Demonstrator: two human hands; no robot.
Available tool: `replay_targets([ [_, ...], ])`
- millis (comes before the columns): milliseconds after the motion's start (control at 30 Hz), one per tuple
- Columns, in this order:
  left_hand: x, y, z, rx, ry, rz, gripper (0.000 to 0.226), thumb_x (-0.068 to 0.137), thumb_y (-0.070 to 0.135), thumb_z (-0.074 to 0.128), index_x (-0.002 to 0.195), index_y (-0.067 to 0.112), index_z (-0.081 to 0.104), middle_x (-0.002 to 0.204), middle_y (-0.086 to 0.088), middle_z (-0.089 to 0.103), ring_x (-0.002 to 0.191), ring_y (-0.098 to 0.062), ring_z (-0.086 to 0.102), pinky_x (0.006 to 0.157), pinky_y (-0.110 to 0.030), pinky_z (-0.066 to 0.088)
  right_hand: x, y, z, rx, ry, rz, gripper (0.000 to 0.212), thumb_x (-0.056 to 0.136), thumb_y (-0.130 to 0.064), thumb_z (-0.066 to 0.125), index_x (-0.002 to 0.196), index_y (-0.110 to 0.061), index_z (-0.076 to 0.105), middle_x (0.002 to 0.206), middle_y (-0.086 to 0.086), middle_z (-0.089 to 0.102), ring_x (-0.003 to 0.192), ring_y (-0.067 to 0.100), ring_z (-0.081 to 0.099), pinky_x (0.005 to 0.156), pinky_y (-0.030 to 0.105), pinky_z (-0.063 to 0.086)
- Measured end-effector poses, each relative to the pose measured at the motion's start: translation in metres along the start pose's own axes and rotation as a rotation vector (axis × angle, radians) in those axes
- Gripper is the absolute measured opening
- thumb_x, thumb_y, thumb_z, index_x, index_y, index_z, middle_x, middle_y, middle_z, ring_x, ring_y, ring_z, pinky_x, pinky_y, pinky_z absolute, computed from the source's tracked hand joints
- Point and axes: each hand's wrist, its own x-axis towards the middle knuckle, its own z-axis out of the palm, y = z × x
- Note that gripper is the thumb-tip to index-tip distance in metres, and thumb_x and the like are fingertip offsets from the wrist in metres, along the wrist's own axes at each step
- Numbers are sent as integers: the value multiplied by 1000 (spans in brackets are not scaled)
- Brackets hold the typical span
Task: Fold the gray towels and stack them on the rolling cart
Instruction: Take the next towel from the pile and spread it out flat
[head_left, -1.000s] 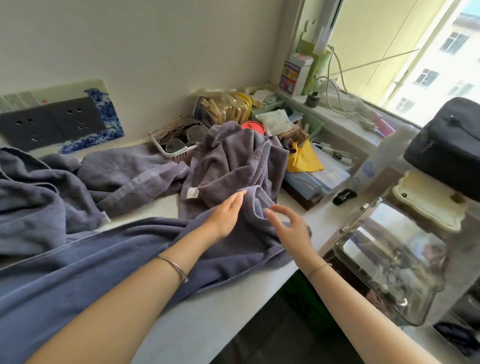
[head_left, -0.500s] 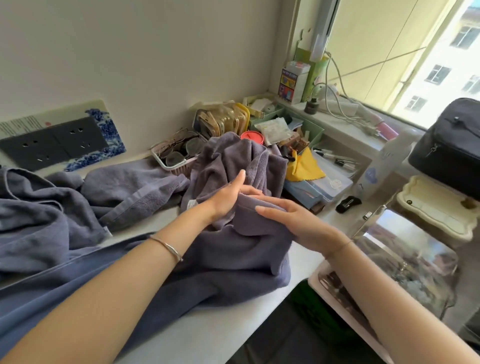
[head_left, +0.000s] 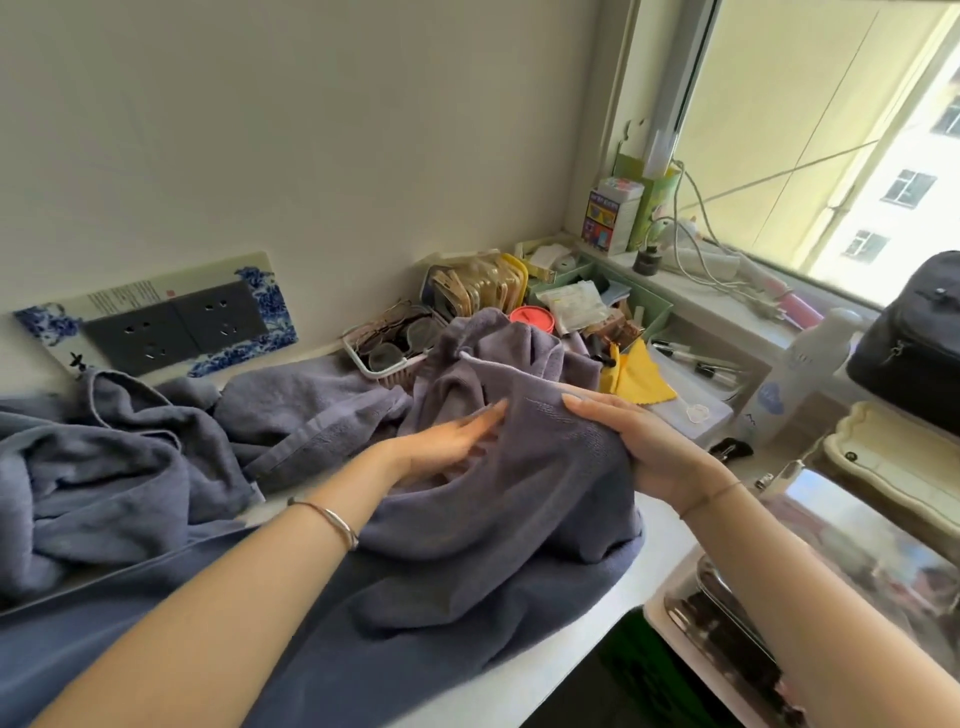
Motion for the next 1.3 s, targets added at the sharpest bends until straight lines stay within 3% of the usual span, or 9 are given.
replay_targets([
  [167,10,9,5,-101,182,23,87,80,72,43,150,30,13,142,15,33,134,-15,35,107,-31,32,3,-19,7,60,33,-64,28,86,-26,52,105,-27,72,103,2,72,87,13,69,70,22,56],
  [333,22,7,-15,-245,177,186,35,92,40,55,121,22,60,116,-2,68,109,-15,62,100,-36,47,3,-24,-3,177,116,-76,35,82,-28,55,116,-25,63,99,1,73,82,14,70,68,23,56],
  [467,25,32,-53,-381,361,307,25,92,28,59,113,16,64,111,-6,68,105,-19,61,95,-32,47,11,-9,-15,237,138,-83,36,91,-24,49,126,-26,57,117,-2,68,102,14,66,78,25,54],
  [600,62,75,-87,-128,573,396,20,85,40,62,93,23,65,101,-5,68,97,-19,60,92,-35,46,41,-20,-26,256,255,-198,24,98,-17,46,108,-28,65,106,-8,72,95,6,68,69,19,54],
  [667,94,75,-98,166,774,342,17,87,42,57,88,26,62,100,-10,66,100,-29,59,93,-41,46,70,-21,-40,108,363,-219,21,98,-18,49,101,-28,67,104,-4,72,93,8,68,70,19,53],
  [800,123,44,-91,484,1040,110,32,94,27,52,126,25,54,124,-13,52,117,-34,45,101,-40,36,124,15,-77,-228,670,-172,22,97,-18,52,115,-16,65,113,7,67,97,15,63,71,15,49],
  [900,113,12,-69,469,1052,148,45,94,26,53,137,20,43,134,-12,46,124,-32,40,103,-40,33,136,36,-89,-427,797,-149,26,95,-13,52,120,-9,59,111,14,66,90,20,62,65,11,47],
  [1067,53,-71,-28,529,986,283,49,94,40,41,135,14,46,136,-6,47,126,-24,41,105,-36,31,120,61,-64,-819,908,-351,36,90,-10,56,126,-12,54,129,7,50,122,23,45,103,31,34],
  [1300,-42,-191,9,601,1064,10,54,89,47,30,127,16,53,127,-5,49,115,-25,48,94,-41,41,107,144,55,-1039,386,-636,26,92,-22,52,115,-26,60,128,-8,52,120,11,47,102,25,35],
])
